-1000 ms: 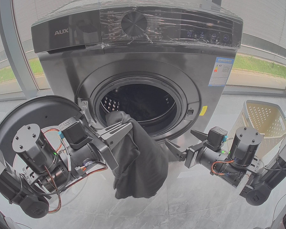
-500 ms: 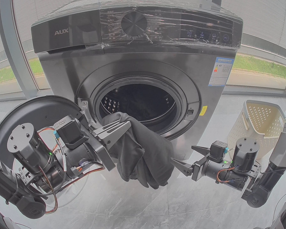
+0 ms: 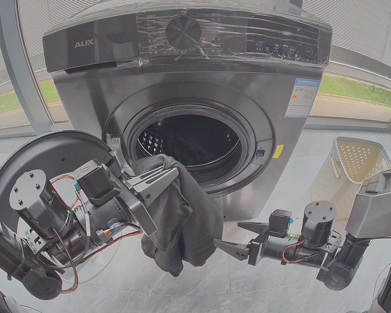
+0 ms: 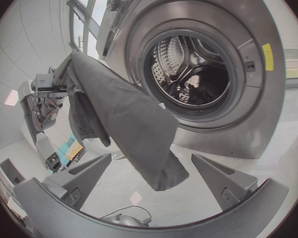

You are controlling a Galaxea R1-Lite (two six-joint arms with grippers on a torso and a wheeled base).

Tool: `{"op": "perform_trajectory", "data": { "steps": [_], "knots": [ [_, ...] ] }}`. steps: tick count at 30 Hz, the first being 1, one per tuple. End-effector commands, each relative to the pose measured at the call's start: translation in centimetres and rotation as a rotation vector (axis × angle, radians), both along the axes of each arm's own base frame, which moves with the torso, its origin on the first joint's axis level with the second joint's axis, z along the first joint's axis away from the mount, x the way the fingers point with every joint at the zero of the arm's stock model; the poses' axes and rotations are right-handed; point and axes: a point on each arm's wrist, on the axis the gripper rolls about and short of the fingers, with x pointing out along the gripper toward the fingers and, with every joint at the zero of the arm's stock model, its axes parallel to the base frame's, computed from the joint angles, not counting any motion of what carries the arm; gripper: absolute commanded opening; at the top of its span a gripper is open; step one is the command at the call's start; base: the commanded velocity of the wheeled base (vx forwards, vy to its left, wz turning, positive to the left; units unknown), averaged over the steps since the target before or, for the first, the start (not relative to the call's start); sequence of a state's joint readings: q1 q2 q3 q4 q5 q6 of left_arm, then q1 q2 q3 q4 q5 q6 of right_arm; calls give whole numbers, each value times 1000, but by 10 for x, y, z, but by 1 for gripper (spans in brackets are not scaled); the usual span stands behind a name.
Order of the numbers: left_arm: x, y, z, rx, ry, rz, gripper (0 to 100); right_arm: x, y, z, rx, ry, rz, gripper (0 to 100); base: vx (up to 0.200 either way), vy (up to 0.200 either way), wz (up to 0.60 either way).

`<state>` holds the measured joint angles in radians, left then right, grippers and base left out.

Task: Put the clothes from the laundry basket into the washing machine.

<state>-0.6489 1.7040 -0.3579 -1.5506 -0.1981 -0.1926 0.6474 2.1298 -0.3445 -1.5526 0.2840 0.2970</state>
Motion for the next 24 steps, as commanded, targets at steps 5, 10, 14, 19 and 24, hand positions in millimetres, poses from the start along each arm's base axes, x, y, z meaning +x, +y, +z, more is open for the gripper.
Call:
{"op": "perform_trajectory", "data": {
  "steps": [5, 10, 14, 19, 24],
  "knots": [
    [-2, -1, -1, 3, 5, -8, 0, 0, 21, 4, 65, 0, 91, 100, 0, 0, 0],
    [-3, -2, -1, 1, 2, -15, 0, 8, 30, 4, 82, -25, 89, 100, 0, 0, 0],
    [-3, -2, -1, 3, 5, -15, 0, 10, 31, 6, 89, -34, 86, 0, 0, 0, 0],
    [-3, -2, -3, 6, 12, -9, 0, 6, 28, 14, 98, -46, 87, 0, 0, 0, 0],
    [-2, -2, -5, 9, 23, 4, 0, -5, 24, 33, 122, -85, 89, 0, 0, 0, 0]
  ]
}}
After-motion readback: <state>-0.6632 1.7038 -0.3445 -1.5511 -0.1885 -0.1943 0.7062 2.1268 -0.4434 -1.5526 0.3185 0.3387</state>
